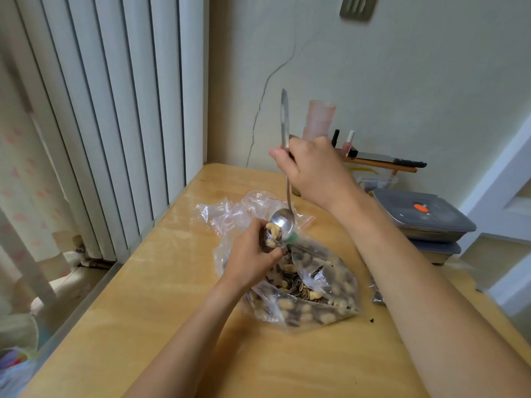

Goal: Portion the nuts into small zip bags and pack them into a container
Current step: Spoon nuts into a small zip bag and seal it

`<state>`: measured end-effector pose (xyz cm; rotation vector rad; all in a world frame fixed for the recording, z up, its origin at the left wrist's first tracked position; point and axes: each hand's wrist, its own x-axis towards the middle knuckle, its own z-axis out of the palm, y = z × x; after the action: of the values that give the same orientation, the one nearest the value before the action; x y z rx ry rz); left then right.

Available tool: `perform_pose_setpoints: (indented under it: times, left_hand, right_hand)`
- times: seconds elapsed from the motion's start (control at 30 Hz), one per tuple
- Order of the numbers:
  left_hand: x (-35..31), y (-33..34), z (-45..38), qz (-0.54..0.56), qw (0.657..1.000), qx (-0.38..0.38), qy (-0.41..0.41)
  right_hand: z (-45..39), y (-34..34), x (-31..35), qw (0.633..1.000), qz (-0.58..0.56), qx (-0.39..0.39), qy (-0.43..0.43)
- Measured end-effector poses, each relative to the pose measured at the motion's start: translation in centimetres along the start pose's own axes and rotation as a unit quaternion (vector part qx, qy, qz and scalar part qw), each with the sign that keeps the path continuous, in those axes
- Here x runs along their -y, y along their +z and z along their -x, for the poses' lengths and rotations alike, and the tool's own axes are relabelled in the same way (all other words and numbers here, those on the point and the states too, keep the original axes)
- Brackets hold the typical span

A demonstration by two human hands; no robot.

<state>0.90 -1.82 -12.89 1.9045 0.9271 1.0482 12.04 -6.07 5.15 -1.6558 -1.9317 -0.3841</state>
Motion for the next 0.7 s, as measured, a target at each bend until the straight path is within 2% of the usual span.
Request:
perform_pose_setpoints:
  times: [0.07,0.13,0.3,0.43,0.5,0.6,0.7]
  left_hand:
    - [0.0,0.1,0.0,-0.01,1.0,0.004,0.006]
    - [-0.1,0.1,0.1,-0.014,1.0,0.006,0.008]
    - [-0.1,-0.1,0.1,-0.014,1.0,-0.013,0.018]
    - [0.0,0.0,0.0,-0.021,1.0,-0.009,0.021]
    - [0.0,0.0,0.0,-0.018,1.0,-0.01,0.019]
    - [0.2,0.0,0.1,-0.017,1.0,-0.005,0.017]
    - [0.3,0.1,0.1,-0.008,1.0,-0.007,0.012]
  right_hand:
    - [0.2,0.2,0.3,0.999,0.011,0.049,-0.021]
    - [0.2,0.4,0.2,0.997,0.029,0.057,-0.032]
    - [0.4,0.5,-0.7,0.997,0.043,-0.056,-0.01]
    - [0.5,0.5,-0.7,0.994,0.025,-0.107,-0.016]
    - [0.5,0.6,-0.6,0.996,0.003,-0.084,-0.023]
    - [0.5,0.9,-0.3,0.999,-0.006,-0.01,-0.035]
    - [0.5,1.0,-0.5,0.999,0.015,-0.022,-0.022]
